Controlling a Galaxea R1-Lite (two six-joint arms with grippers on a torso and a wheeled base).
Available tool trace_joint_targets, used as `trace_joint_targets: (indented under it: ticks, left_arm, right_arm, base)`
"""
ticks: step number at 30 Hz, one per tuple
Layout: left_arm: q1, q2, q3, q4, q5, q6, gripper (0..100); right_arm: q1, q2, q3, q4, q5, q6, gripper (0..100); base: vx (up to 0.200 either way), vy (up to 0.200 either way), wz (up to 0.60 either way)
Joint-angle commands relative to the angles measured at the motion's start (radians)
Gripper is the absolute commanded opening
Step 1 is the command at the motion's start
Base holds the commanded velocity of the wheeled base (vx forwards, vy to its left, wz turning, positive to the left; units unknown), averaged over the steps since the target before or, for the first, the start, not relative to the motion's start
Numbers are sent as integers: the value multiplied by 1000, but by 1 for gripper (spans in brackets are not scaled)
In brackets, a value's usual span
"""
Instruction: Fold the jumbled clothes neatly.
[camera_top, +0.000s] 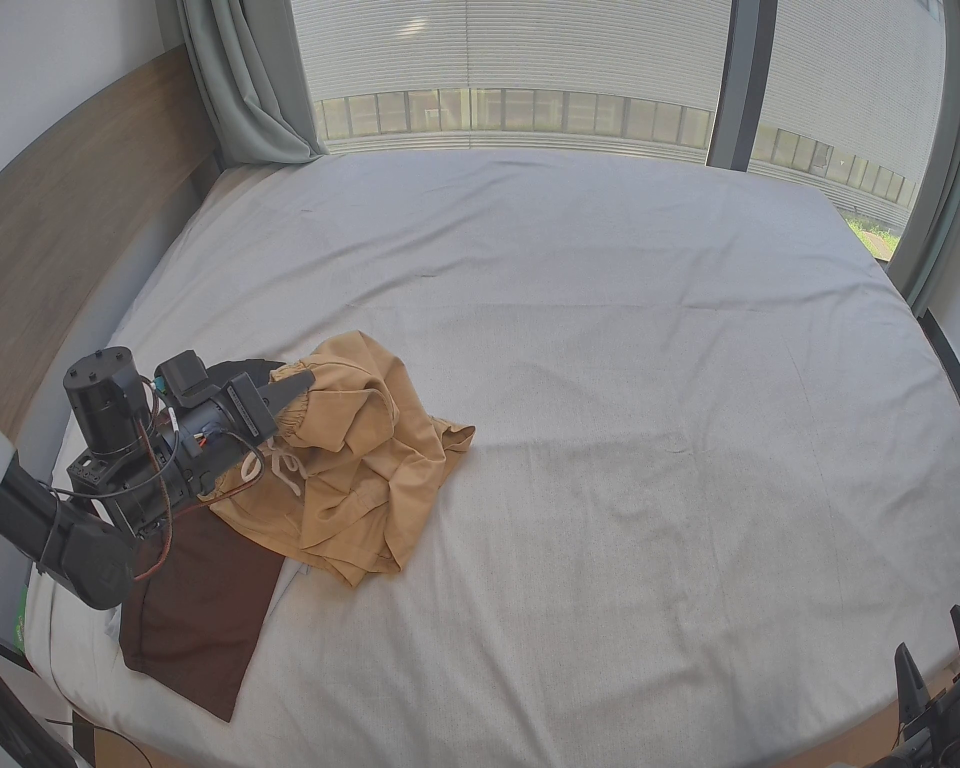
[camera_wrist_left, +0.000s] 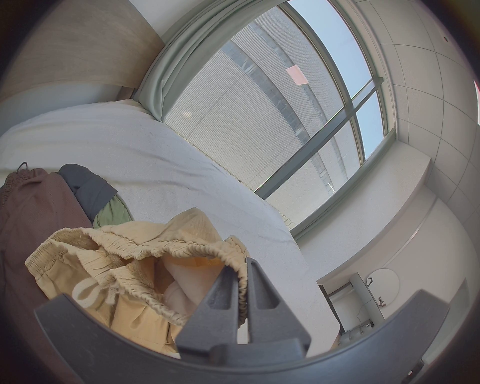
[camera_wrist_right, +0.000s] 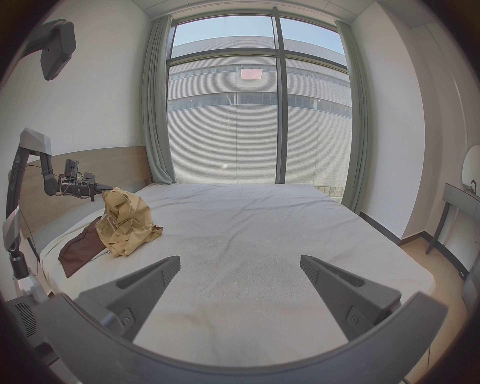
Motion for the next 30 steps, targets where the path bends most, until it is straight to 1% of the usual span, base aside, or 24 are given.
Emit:
trace_joint_targets:
  ticks: [1,4,5,7,10,11,13,30]
  left_arm:
    - [-24,-4,24,-40,20,-6,0]
    - [-47,-4,28,-45,53,-12,0]
    - [-47,-4,28,-45,53,-12,0]
    - [-74,-6,28,-47,100,-38,0]
    - [-111,-18,27,-57,151,-79,0]
    - [-113,-19,27,-59,152,-81,0]
    - [-140,-23,27,-57,174,-101,0]
    - [-206,-29,13,-57,185,-118,0]
  right_arm:
    - [1,-5,16,0,0,-1,100]
    - [1,-5,16,0,0,-1,100]
    - [1,-5,16,0,0,-1,100]
    - [1,-5,16,0,0,-1,100]
    - [1,-5,16,0,0,-1,100]
    - [1,-5,16,0,0,-1,100]
    - [1,-5,16,0,0,-1,100]
    - [1,-5,16,0,0,-1,100]
  base:
    - [0,0,0]
    - [0,0,0]
    - [0,0,0]
    - [0,0,0]
    - [0,0,0]
    - [0,0,0]
    - [0,0,0]
    - [0,0,0]
